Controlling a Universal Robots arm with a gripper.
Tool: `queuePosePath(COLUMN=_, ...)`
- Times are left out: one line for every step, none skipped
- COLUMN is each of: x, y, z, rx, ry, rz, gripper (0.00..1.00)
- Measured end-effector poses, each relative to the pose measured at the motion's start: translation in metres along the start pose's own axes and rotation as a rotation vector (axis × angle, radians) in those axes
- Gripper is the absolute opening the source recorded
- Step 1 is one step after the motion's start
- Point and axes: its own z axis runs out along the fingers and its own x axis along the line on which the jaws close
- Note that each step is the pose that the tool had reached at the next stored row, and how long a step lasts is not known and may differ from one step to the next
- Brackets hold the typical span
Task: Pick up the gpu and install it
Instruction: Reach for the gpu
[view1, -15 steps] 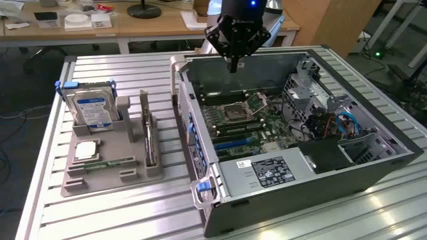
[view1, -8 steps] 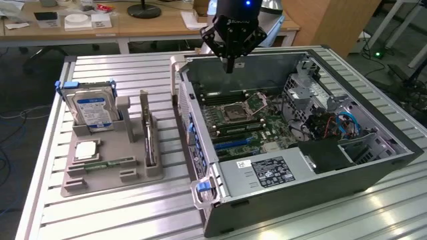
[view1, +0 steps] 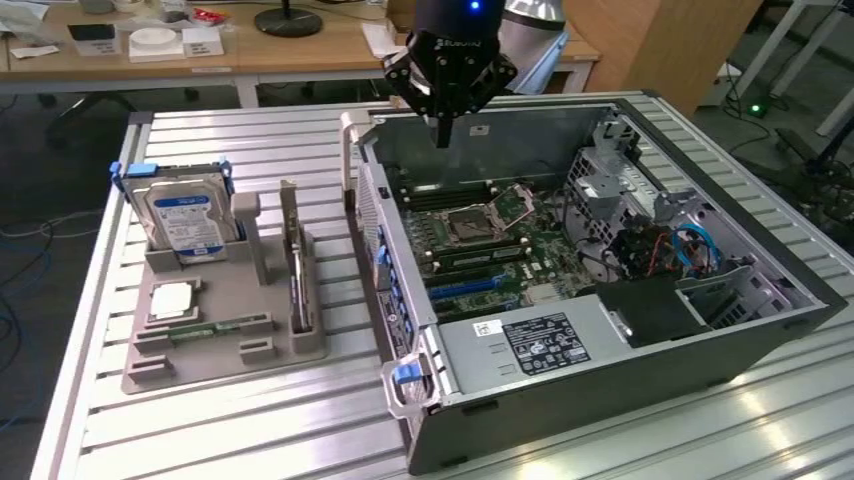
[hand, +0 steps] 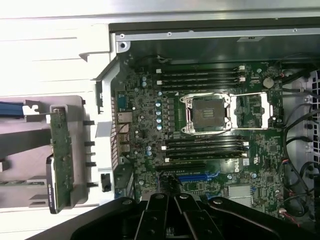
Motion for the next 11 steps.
queuePosePath(x=0.002, y=-0.0002, z=-0.0001, rx=0.0001, ry=0.0000, rz=0.000, gripper=0.11)
queuePosePath(x=0.005, y=-0.0004, z=-0.0001, rx=0.0000, ry=0.0000, rz=0.000, gripper=0.11)
queuePosePath(x=0.007, y=-0.0006, z=-0.0002, rx=0.0000, ry=0.0000, rz=0.000, gripper=0.11)
queuePosePath(x=0.009, y=-0.0007, z=-0.0003, rx=0.0000, ry=0.0000, rz=0.000, gripper=0.11)
queuePosePath(x=0.011, y=-0.0009, z=-0.0003, rx=-0.0001, ry=0.0000, rz=0.000, gripper=0.11)
queuePosePath(x=0.013, y=-0.0010, z=-0.0003, rx=-0.0001, ry=-0.0001, rz=0.000, gripper=0.11)
queuePosePath(x=0.015, y=-0.0011, z=-0.0004, rx=0.0000, ry=0.0000, rz=0.000, gripper=0.11)
queuePosePath(x=0.016, y=-0.0012, z=-0.0005, rx=0.0000, ry=0.0000, rz=0.000, gripper=0.11)
queuePosePath(x=0.018, y=-0.0014, z=-0.0005, rx=0.0000, ry=0.0000, rz=0.000, gripper=0.11)
queuePosePath(x=0.020, y=-0.0015, z=-0.0005, rx=-0.0001, ry=0.0000, rz=0.000, gripper=0.11)
queuePosePath(x=0.021, y=-0.0016, z=-0.0006, rx=0.0000, ry=0.0000, rz=0.000, gripper=0.11)
